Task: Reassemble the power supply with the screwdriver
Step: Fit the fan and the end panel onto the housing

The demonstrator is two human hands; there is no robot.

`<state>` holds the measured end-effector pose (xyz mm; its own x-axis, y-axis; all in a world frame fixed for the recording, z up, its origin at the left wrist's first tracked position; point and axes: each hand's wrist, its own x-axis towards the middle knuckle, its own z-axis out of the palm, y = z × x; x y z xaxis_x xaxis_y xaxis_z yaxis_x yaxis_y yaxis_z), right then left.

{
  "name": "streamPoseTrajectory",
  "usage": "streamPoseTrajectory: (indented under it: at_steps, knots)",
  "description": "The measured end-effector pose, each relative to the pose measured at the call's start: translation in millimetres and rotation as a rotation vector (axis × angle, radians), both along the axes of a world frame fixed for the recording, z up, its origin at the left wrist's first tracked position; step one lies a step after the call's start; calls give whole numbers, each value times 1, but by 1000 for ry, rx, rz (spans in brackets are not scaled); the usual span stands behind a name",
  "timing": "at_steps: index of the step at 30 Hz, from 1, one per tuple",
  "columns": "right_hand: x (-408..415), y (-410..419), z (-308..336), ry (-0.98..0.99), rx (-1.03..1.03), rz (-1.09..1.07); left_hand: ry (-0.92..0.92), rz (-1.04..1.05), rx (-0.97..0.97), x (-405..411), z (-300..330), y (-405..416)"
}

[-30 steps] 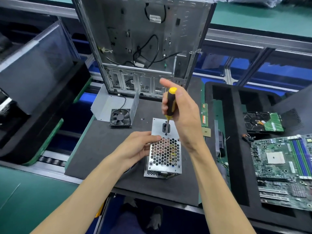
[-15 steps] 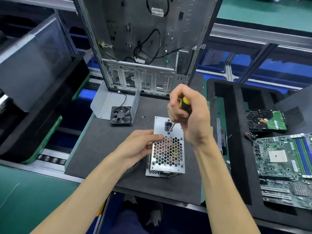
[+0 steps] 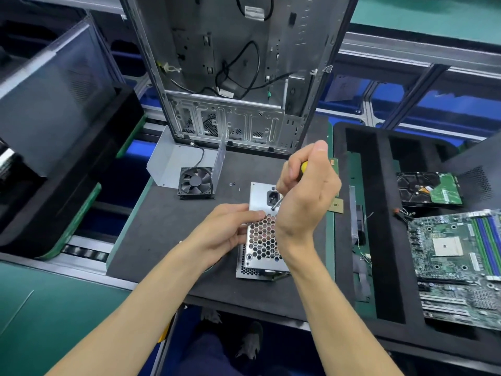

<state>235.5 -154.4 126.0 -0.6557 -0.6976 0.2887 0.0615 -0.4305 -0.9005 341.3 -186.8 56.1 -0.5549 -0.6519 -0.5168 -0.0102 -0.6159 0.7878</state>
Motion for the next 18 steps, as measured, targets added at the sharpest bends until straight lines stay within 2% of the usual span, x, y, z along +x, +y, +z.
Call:
streamPoseTrajectory:
  at_steps: [2, 4, 7, 9, 12, 16, 18]
  knots:
    - [-10, -2, -1, 80, 8, 121, 0, 10, 7, 1, -1, 0]
    - [-26, -5, 3, 191, 0, 370, -7, 19, 14, 2, -3, 0]
    - [-49, -12, 14, 177, 1, 728, -12, 23, 14, 3, -5, -1]
    - [-53, -13, 18, 206, 80, 812, -3, 20, 14, 3, -5, 0]
    - [-43, -10, 12, 104, 128, 684, 13, 28, 24, 4, -5, 0]
    - [-19, 2, 0, -30, -9, 211, 7, 32, 3, 2, -4, 1]
    - [-9, 5, -2, -53, -33, 76, 9, 30, -6, 1, -4, 2]
